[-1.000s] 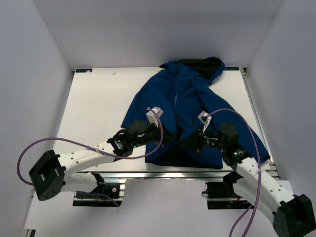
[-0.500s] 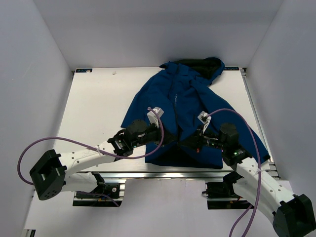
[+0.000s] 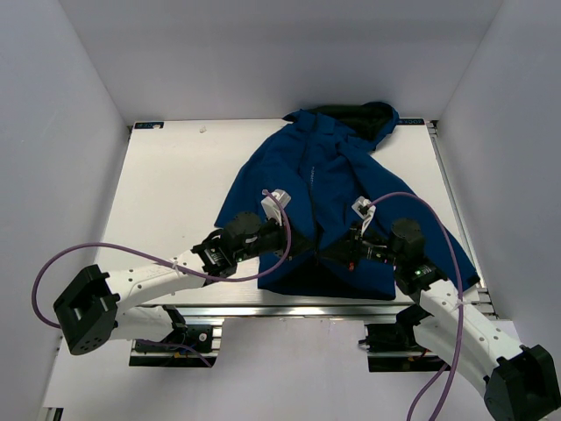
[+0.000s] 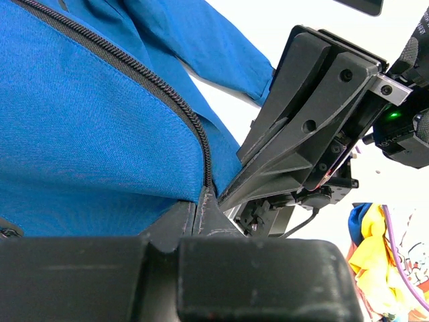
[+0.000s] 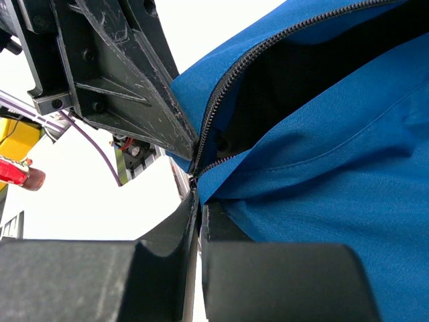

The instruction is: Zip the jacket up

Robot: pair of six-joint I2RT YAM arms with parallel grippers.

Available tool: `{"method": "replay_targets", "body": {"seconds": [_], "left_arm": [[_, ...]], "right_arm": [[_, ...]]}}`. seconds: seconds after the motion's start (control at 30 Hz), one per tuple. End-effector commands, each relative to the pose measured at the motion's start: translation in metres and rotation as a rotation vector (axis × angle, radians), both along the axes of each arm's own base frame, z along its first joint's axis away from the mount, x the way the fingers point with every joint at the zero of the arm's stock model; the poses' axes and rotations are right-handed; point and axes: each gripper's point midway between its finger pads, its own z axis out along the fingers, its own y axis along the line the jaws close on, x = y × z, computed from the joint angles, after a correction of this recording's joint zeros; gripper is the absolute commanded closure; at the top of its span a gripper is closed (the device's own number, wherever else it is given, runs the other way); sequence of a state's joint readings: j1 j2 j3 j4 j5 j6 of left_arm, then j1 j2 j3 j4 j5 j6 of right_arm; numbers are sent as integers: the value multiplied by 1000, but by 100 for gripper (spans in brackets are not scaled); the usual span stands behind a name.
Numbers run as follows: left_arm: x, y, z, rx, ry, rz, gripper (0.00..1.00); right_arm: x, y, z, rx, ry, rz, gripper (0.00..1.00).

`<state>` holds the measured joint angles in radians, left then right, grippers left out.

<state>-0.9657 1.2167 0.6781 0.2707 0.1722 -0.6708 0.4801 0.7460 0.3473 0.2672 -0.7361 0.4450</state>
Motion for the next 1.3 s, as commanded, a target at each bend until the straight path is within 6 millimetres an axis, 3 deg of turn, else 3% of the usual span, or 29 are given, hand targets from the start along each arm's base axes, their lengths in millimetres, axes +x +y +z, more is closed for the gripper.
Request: {"method": "replay_targets", "body": {"seconds": [0.0,1.27], "left_arm": [[-5,-5,13,-41,-11,-35,100],[-4,-4,14,-51,9,-18,100]], "right_arm": [[2,4,28,69,-99,15,100],[-1,4,13,32,-78,39,100]]}}
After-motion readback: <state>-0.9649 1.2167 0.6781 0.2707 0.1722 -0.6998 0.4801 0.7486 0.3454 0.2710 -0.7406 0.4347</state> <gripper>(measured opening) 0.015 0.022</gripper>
